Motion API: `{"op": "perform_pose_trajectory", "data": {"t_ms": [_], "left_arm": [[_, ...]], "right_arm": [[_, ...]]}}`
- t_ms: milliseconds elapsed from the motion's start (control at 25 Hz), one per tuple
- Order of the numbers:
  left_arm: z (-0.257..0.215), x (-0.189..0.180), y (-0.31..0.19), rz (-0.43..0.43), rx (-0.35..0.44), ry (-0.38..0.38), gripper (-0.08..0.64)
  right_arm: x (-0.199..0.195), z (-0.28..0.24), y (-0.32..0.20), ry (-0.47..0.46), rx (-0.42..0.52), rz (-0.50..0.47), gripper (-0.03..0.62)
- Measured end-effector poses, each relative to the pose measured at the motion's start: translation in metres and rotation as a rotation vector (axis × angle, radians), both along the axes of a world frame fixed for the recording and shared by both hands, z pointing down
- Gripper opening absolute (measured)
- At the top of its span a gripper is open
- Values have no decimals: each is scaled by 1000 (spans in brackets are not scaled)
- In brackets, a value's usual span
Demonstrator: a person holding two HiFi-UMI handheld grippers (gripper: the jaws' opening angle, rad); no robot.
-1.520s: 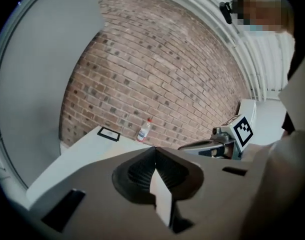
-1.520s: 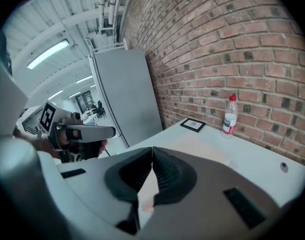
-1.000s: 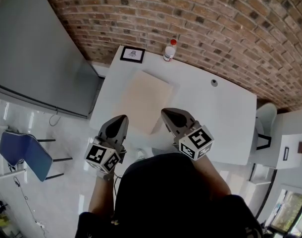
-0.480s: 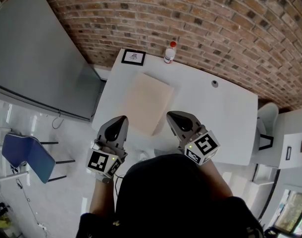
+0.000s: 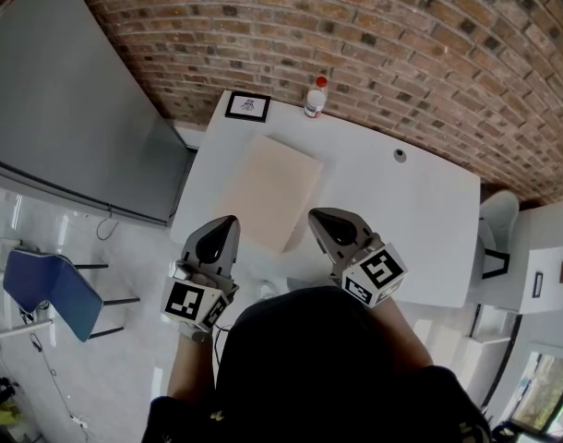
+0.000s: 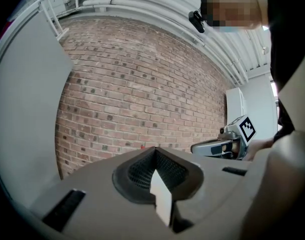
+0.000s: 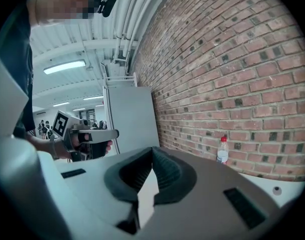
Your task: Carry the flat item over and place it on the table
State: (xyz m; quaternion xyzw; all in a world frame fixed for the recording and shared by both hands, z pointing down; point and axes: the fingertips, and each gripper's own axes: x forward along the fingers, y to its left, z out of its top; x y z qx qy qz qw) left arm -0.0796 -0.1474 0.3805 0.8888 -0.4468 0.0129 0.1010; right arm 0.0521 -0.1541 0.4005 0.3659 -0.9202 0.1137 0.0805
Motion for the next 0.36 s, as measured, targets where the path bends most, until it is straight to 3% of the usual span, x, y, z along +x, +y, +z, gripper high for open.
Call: {"op": "perform_pose_trajectory", "data": {"t_ms": [360], "left_arm": [[4, 12, -1, 28, -7, 12, 3]], "right_arm": [[-4, 2, 1, -10, -11, -13, 11]]}}
